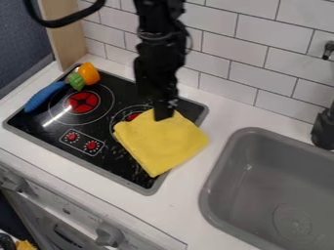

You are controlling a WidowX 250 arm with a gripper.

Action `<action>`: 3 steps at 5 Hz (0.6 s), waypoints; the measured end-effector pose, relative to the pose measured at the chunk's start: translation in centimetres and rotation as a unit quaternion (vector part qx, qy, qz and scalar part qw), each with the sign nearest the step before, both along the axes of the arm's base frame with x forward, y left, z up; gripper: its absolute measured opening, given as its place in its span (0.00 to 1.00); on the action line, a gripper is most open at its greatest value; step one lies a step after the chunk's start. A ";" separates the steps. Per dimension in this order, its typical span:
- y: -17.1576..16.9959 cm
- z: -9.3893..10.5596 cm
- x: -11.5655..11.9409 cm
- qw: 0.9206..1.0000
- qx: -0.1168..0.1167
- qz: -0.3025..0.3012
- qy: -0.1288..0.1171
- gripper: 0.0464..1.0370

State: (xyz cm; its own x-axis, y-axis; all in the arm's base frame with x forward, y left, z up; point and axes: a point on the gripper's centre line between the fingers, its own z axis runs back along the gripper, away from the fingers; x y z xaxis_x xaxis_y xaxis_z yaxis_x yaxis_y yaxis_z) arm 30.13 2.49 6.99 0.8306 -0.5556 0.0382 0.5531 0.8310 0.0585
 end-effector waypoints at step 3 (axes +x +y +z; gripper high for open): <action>10.3 -0.3 -1.1 0.988 0.056 0.141 0.003 0.96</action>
State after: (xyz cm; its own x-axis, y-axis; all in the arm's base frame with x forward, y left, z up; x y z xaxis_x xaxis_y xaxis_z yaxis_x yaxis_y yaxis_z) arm 29.03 12.80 6.72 0.9528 -0.3031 -0.0170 0.3020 0.9404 0.1565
